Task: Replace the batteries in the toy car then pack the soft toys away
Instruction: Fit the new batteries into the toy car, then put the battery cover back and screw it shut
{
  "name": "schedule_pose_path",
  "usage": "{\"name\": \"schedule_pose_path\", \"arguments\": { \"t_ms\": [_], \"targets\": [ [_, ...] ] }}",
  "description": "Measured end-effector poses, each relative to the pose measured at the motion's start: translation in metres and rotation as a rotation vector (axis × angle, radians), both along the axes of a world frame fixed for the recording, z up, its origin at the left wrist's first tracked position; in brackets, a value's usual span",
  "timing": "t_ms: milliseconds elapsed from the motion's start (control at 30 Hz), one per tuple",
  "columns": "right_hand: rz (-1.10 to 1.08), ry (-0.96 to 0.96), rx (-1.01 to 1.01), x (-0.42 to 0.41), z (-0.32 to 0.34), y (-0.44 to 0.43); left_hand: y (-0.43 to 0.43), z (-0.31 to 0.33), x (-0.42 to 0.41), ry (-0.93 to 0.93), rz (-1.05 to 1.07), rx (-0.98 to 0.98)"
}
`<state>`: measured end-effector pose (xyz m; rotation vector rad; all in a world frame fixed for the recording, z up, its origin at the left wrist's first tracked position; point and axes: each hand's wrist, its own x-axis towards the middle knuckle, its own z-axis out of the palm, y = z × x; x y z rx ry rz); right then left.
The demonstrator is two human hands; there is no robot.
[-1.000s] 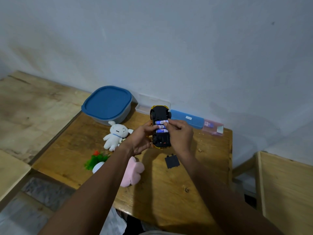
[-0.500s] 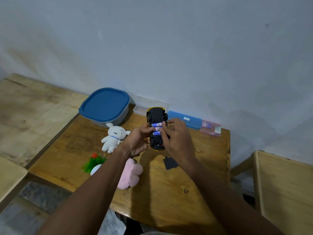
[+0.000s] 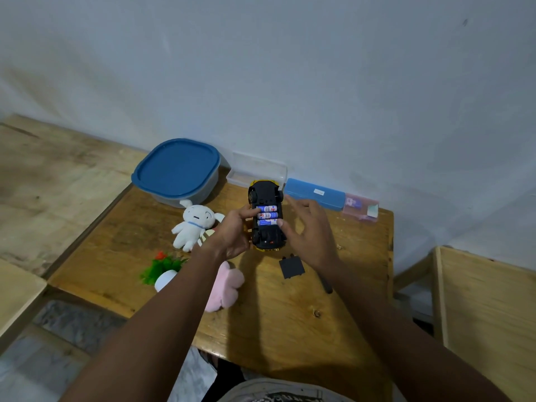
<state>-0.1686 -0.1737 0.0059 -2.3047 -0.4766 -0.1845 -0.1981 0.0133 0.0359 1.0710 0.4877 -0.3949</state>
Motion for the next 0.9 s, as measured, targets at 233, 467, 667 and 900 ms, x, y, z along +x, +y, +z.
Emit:
{"name": "schedule_pose_path", "arguments": {
  "t_ms": [233, 467, 667, 900],
  "targets": [
    [0.213, 0.187, -0.519, 0.004, -0.035, -0.043, -0.005, -0.022, -0.007, 0.096, 0.07, 0.055],
    [0.32, 0.173, -0.793, -0.003, -0.051, -0.041, -0.013, -0.037, -0.016, 0.127, 0.043, 0.114],
    [0.333, 0.154, -0.783, -0.005, -0.058, -0.034, -0.011, -0.043, -0.021, 0.135, 0.049, 0.123],
    [0.28, 0.282, -0.485, -0.007, -0.056, -0.035, -0.003, -0.046, -0.023, 0.11, 0.08, 0.093]
  ]
}}
